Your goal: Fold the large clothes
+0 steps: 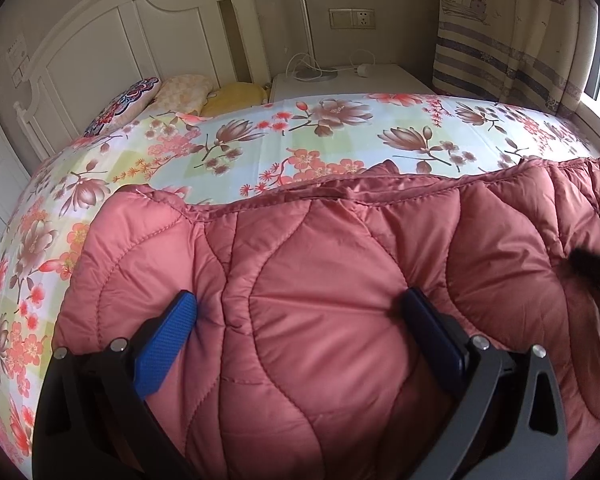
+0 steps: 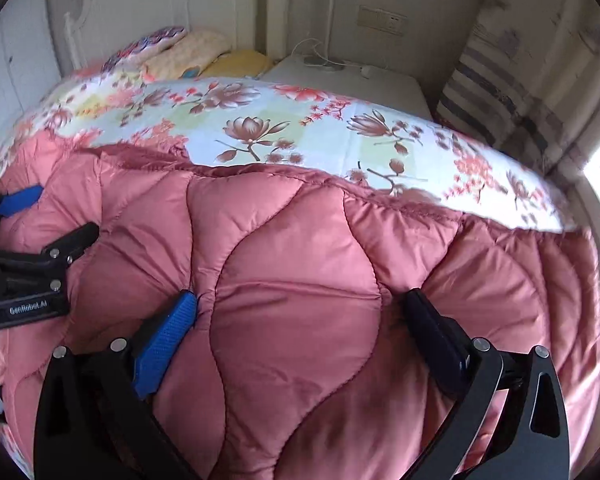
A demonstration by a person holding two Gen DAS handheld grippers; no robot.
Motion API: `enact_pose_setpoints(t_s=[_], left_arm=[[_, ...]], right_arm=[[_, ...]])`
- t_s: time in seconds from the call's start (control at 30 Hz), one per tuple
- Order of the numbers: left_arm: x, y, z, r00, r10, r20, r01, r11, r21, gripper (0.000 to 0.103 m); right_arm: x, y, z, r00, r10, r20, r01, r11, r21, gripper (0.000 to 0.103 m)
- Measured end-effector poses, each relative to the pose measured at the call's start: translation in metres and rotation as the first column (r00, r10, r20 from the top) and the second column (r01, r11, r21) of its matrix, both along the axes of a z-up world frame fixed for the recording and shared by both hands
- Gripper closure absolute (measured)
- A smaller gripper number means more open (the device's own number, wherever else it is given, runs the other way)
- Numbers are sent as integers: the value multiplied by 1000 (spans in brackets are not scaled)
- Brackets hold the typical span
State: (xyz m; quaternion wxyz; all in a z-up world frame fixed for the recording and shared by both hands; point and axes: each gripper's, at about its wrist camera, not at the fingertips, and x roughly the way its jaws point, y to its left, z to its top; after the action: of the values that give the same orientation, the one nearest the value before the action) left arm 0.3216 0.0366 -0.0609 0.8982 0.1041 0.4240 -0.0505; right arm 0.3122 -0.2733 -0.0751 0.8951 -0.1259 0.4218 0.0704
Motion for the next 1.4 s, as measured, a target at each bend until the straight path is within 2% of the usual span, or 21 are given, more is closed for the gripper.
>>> enact_pose_setpoints(t_s=[0.07,0.13,0.17,0.23,0.3,0.33,0.43,0.5,0.57,0.63,0.67,0.77,1.1,1.17,1.23,1.27,1.3,1.4], left_arm=[[-1,1,0,1000,-1,3,1,1000,-7,2],[-1,3,1,1000,-3,3,3,1000,-15,2],[-1,3,1,1000,-7,4,7,1000,-22,2],[-2,3,1,1000,-11,4,11,1000,-30,2],[-2,4,1,1000,-11,5,11,1000,-27,2],[-2,4,2,1000,-10,5,10,1000,-27,2],[2,6,4,999,-26,-33,24,999,-48,2],[6,15,17,996,-46,-75,37,993,-112,2],[10,29,36,997,-59,-40,52,984,-173,2],[20,46,47,999,-11,32,15,989,-147,2],[32,57,39,999,28,17,-25,989,-143,2],[62,78,-8,983,44,-176,-91,959,-269,2],[63,87,-7,986,69,-150,-112,946,-305,2],[63,90,-8,986,68,-149,-112,944,-310,2],[61,87,-6,987,68,-148,-112,944,-312,2],[61,88,-6,987,67,-147,-111,944,-312,2],[61,83,-7,987,68,-147,-111,944,-310,2],[61,83,-7,987,67,-146,-110,943,-313,2]], right_arm=[[3,-18,9,998,-31,56,35,996,-76,5],[8,-49,8,992,-102,70,107,991,-74,5],[14,-74,4,986,-161,51,163,986,-31,5],[20,-123,-6,969,-247,-9,246,959,138,5],[22,-158,-17,947,-310,-82,320,895,312,5],[21,-162,-19,945,-314,-87,325,883,339,5],[20,-156,-19,946,-317,-69,322,897,303,4],[21,-155,-20,946,-315,-74,322,896,305,4],[20,-161,-21,947,-309,-84,319,888,331,4],[19,-167,-21,949,-305,-83,314,883,347,4],[18,-167,-21,949,-305,-80,313,883,350,4],[18,-167,-21,949,-307,-78,314,878,360,4],[15,-171,-18,944,-320,-79,324,858,398,4],[15,-168,-15,933,-347,-91,356,863,358,5],[10,-152,-1,910,-414,-33,410,883,226,5],[5,-136,9,913,-406,21,397,902,169,5],[1,-117,19,932,-356,60,344,926,155,5],[-4,-59,38,985,-161,64,142,961,236,5]])
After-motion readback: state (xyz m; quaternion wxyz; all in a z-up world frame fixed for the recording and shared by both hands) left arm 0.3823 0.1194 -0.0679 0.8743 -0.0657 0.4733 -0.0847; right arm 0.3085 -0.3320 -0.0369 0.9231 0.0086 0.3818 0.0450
